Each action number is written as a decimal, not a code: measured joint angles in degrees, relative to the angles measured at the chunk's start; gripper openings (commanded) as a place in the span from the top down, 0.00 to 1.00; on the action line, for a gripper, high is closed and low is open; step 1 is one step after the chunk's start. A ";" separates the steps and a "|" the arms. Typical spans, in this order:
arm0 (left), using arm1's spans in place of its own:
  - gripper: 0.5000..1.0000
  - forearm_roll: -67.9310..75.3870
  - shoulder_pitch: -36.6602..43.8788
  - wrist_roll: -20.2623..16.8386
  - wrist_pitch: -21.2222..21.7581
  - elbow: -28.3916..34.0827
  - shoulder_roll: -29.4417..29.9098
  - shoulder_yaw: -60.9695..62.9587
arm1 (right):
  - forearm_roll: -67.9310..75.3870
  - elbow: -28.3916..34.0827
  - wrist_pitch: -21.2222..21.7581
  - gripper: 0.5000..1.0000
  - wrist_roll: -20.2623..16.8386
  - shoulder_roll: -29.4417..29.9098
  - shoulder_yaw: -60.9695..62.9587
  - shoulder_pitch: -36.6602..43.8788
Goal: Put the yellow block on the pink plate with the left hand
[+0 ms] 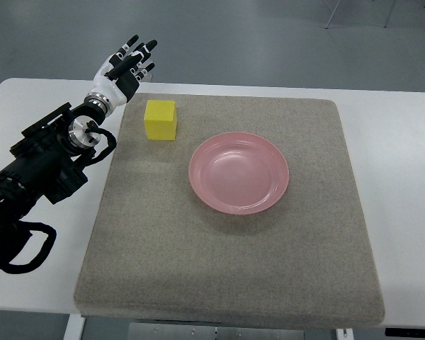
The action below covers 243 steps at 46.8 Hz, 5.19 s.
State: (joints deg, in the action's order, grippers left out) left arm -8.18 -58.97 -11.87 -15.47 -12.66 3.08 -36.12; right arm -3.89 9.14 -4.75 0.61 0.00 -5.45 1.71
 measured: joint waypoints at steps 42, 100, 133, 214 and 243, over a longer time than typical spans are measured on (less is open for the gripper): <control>0.02 -0.21 0.15 -0.77 -0.14 0.07 -0.09 -0.17 | 0.02 0.00 0.00 0.15 0.00 0.00 0.00 0.00; 0.02 13.51 -2.64 -0.68 0.45 -7.85 5.25 15.33 | 0.01 0.00 0.00 0.15 0.02 0.00 0.00 0.00; 0.02 33.01 -10.84 1.01 -2.91 -13.15 11.43 34.85 | 0.01 0.00 0.00 0.15 0.01 0.00 0.00 0.00; 0.37 76.55 -15.06 -4.98 -1.03 -22.73 17.57 42.06 | 0.01 0.00 0.00 0.15 0.01 0.00 0.00 -0.02; 0.56 76.23 -15.31 -5.00 1.59 -22.85 17.31 39.65 | 0.01 0.00 0.00 0.15 0.02 0.00 0.00 0.04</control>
State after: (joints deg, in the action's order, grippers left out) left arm 68.05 -74.28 -16.88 -13.88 -35.51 20.39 3.53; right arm -3.88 9.14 -4.75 0.63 0.00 -5.45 1.75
